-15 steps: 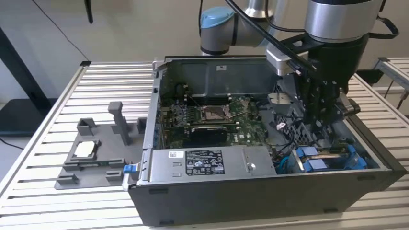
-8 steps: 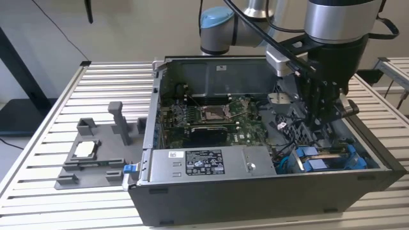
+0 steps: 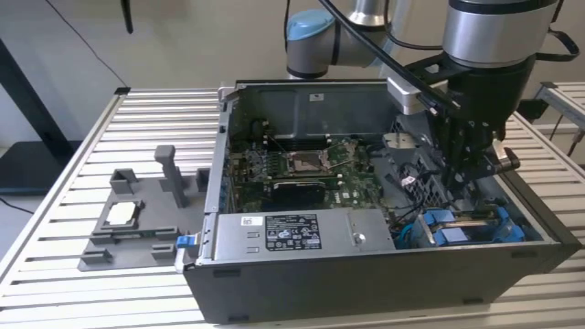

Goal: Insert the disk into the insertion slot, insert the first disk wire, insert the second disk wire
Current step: 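Insert the second disk wire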

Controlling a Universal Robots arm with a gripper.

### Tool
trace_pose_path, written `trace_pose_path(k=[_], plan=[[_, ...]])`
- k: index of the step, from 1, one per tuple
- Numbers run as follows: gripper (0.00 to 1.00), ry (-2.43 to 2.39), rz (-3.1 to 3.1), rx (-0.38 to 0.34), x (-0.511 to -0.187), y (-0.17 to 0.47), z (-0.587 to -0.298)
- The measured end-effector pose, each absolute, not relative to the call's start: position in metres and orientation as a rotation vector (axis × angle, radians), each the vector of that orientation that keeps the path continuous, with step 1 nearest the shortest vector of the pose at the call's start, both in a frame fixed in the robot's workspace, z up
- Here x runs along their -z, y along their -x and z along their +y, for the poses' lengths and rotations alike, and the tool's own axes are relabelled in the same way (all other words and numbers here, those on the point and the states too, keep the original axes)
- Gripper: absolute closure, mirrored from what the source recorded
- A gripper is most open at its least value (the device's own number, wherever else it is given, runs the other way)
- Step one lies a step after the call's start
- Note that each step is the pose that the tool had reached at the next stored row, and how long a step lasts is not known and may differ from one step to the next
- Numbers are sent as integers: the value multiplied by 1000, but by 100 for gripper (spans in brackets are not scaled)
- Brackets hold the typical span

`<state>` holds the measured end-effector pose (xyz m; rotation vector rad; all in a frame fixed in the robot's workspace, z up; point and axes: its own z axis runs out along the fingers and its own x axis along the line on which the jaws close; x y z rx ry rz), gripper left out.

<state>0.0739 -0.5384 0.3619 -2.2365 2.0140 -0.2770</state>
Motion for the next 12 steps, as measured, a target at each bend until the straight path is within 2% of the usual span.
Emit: trace_pose_path(k=[12], plan=[[84, 2260, 2036, 208, -355, -83, -554]])
